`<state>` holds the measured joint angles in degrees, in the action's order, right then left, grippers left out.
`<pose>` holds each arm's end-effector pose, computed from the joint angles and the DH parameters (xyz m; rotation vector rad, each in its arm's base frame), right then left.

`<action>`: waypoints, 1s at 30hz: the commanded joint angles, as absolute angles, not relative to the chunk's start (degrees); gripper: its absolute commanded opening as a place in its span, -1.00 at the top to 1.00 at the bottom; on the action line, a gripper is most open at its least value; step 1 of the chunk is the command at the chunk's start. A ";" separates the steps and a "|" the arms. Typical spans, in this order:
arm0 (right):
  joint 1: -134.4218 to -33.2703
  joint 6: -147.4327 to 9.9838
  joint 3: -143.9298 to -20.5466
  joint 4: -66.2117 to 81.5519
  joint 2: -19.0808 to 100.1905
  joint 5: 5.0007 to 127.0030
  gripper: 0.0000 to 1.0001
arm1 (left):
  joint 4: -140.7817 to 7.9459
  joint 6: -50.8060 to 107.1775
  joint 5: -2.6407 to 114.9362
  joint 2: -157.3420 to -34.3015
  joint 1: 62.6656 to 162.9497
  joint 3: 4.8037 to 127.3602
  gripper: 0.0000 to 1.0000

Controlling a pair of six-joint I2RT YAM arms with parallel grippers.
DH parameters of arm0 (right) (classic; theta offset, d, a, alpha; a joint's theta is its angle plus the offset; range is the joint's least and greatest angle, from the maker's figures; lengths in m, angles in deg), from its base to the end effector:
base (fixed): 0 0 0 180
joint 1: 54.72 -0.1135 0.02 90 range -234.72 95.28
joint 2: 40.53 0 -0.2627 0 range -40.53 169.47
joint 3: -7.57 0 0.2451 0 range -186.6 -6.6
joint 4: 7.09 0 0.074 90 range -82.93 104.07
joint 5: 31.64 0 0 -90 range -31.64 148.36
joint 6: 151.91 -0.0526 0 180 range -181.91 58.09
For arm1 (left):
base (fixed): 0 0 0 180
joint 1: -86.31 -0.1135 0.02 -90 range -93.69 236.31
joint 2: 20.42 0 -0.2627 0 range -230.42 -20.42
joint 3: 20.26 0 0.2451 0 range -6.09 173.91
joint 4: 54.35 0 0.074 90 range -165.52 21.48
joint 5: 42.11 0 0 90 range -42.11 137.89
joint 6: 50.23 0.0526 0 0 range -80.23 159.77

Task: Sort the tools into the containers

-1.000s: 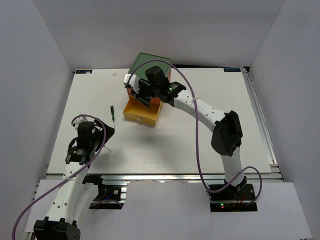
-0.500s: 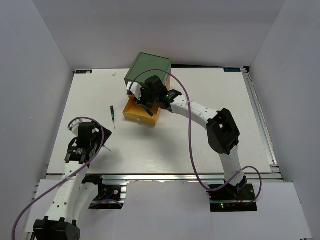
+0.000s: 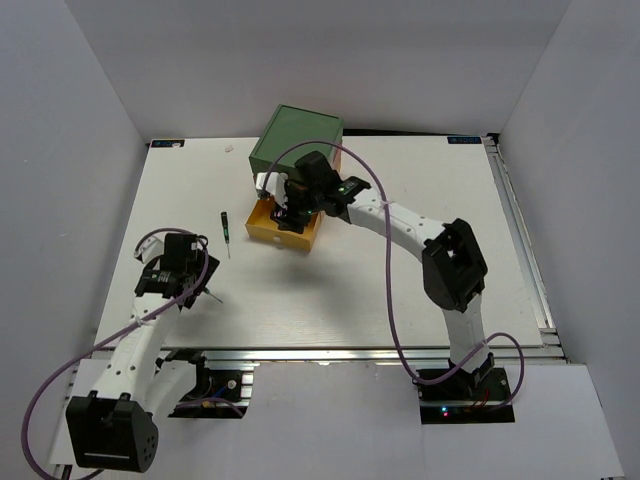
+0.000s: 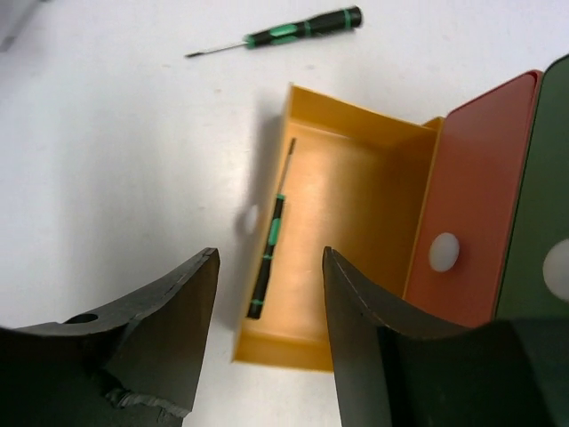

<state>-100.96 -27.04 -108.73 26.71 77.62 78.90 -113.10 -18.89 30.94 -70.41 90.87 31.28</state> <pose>0.3249 0.3660 0.2654 -1.5733 1.5263 0.5045 0.1642 0.0023 0.2168 -1.2364 2.1800 -0.0685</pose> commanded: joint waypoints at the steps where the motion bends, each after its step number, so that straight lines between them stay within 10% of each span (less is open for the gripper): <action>1: -99.64 -24.56 -107.51 29.57 69.08 86.66 -0.14 | -114.84 -20.88 27.41 -72.88 90.44 34.08 -0.72; 21: -84.08 -25.61 -95.47 31.25 54.49 93.34 -0.19 | -104.82 -12.97 28.55 -98.63 86.48 36.72 -0.55; 30: -79.42 -25.44 -90.19 31.33 50.88 94.13 -0.18 | -102.80 -11.30 30.40 -105.75 85.26 38.03 -0.04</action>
<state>-80.26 -25.49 -91.07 31.48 54.45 92.23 -104.90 -12.16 29.28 -104.23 86.65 37.03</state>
